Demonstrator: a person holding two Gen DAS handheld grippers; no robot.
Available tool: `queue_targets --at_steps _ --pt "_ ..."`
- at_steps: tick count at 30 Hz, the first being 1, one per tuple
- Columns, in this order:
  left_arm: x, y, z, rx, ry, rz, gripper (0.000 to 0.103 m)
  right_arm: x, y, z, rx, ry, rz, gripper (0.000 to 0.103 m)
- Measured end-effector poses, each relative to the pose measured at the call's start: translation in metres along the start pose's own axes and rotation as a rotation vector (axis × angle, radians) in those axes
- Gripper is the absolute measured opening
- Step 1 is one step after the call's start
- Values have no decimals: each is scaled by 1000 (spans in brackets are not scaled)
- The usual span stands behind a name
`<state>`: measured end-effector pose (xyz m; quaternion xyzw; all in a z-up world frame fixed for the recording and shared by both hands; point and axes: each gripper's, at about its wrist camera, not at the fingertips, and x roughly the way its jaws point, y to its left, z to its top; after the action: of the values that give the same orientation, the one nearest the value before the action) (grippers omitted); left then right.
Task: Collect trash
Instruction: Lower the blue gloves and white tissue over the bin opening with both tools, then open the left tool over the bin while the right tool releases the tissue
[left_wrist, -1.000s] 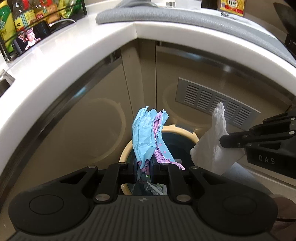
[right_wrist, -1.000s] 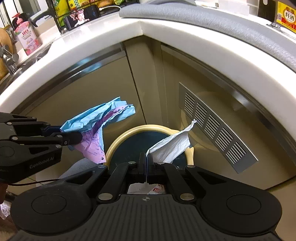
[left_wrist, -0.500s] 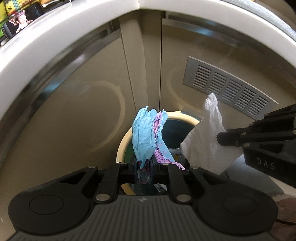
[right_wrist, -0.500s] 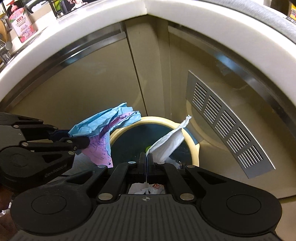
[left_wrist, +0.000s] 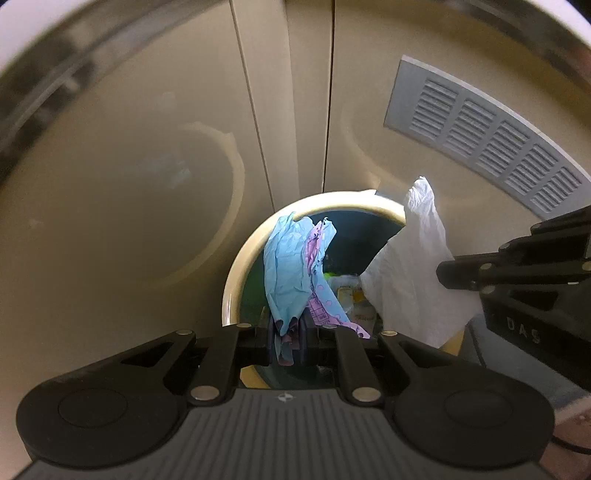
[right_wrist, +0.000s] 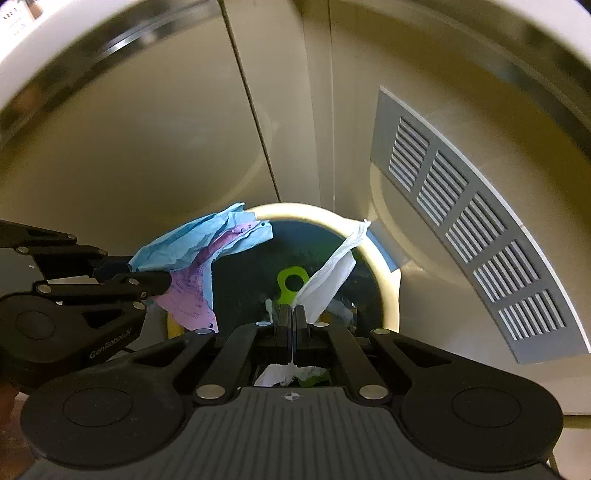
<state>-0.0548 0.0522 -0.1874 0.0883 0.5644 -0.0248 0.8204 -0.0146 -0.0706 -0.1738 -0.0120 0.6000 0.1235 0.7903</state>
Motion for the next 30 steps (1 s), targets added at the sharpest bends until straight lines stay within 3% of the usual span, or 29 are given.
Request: queue_targets --at_steps 13,20,21,23,24,25,27,30 --pt "49 3 -1 18 112 -11 14 38 -3 -2 1 80 -29 1" --pt "62 -2 4 28 129 -4 15 47 -10 -2 14 100 -38 2" --pt "68 -5 3 34 128 -4 20 50 -9 -3 19 96 -44 2" --pt "69 -5 2 43 137 -10 49 49 -10 -4 31 85 -57 7" --pt "73 -5 0 46 150 -11 86 49 -12 -5 43 86 -59 25" --pt "75 -6 0 55 162 -9 102 49 -15 -6 61 89 -58 55" --pt "76 -8 -4 82 169 -1 103 49 -21 -9 99 82 -56 79" --pt "77 -12 -10 123 180 31 103 45 -25 -15 122 90 -47 80"
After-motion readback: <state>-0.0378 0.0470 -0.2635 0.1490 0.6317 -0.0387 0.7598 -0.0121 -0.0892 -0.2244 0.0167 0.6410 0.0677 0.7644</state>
